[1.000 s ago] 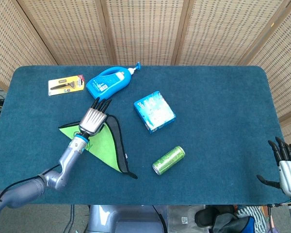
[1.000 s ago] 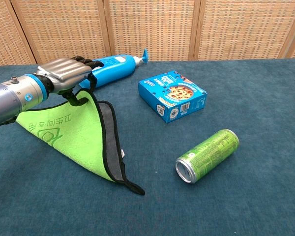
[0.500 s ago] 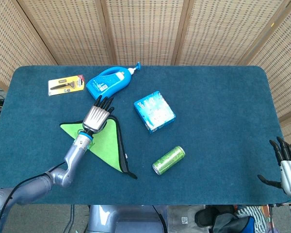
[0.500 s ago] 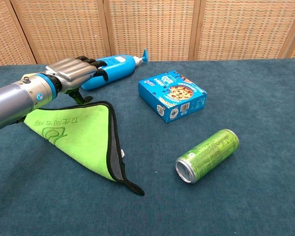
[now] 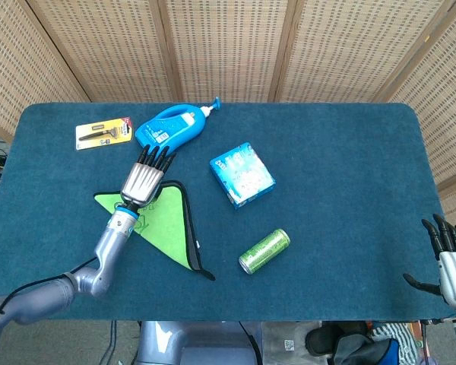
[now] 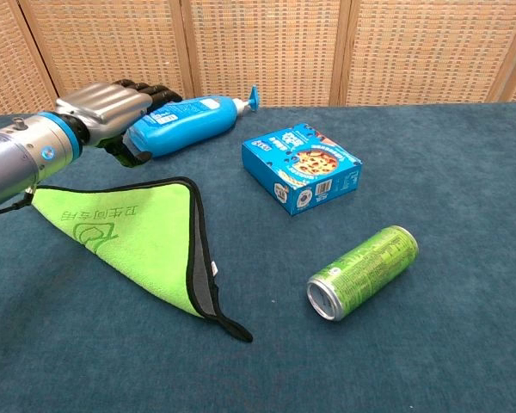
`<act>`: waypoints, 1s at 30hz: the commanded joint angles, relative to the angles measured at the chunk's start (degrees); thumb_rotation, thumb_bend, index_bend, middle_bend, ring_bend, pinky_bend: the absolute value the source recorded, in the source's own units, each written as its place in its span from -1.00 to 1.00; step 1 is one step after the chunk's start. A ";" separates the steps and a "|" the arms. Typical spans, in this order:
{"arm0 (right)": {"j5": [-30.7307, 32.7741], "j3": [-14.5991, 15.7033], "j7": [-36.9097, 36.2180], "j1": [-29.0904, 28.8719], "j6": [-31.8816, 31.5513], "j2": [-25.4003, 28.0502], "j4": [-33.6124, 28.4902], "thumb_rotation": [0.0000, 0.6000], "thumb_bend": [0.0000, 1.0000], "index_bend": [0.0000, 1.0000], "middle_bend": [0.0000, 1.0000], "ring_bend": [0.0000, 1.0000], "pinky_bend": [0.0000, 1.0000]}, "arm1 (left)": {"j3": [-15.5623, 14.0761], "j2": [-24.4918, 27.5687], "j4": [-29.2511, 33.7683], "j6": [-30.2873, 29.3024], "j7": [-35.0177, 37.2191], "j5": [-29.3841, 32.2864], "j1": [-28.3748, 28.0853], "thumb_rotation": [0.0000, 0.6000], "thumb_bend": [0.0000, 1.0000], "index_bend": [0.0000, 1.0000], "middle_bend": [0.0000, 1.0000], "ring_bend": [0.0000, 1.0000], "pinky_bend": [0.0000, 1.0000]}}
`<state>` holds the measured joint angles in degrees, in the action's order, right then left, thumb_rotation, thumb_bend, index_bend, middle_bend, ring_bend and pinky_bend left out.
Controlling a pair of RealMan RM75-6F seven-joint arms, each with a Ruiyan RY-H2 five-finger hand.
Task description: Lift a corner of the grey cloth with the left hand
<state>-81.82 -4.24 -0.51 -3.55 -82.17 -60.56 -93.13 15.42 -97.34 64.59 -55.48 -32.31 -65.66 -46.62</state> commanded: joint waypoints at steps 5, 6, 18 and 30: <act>0.46 0.38 1.39 -0.26 1.11 -0.06 0.06 1.00 -1.00 -1.00 -1.00 -1.00 -1.00 | -4.10 15.88 24.61 -8.94 -0.48 -0.08 10.01 1.00 -0.15 -1.00 -1.00 -1.00 -1.00; 0.48 0.44 1.65 -0.30 1.23 -0.04 0.05 1.00 -1.00 -1.00 -1.00 -1.00 -1.00 | -5.07 17.96 27.86 -9.84 -0.49 0.16 11.47 1.00 -0.15 -1.00 -1.00 -1.00 -1.00; -0.25 0.63 4.04 -0.13 0.23 -0.08 -0.63 1.00 -1.00 -1.00 -1.00 -1.00 -1.00 | -18.34 26.06 35.98 -22.34 5.19 -12.73 25.45 1.00 -0.43 -1.00 -1.00 -1.00 -1.00; -1.15 0.72 5.79 -0.23 -0.43 -0.41 -1.27 1.00 -1.00 -1.00 -1.00 -1.00 -1.00 | -22.74 25.42 32.92 -31.42 6.53 -18.19 34.86 1.00 -0.83 -1.00 -1.00 -1.00 -1.00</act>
<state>-82.95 -3.50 5.28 -3.76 -82.58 -60.95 -94.41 -7.12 -71.96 97.85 -86.49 -25.80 -83.41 -12.24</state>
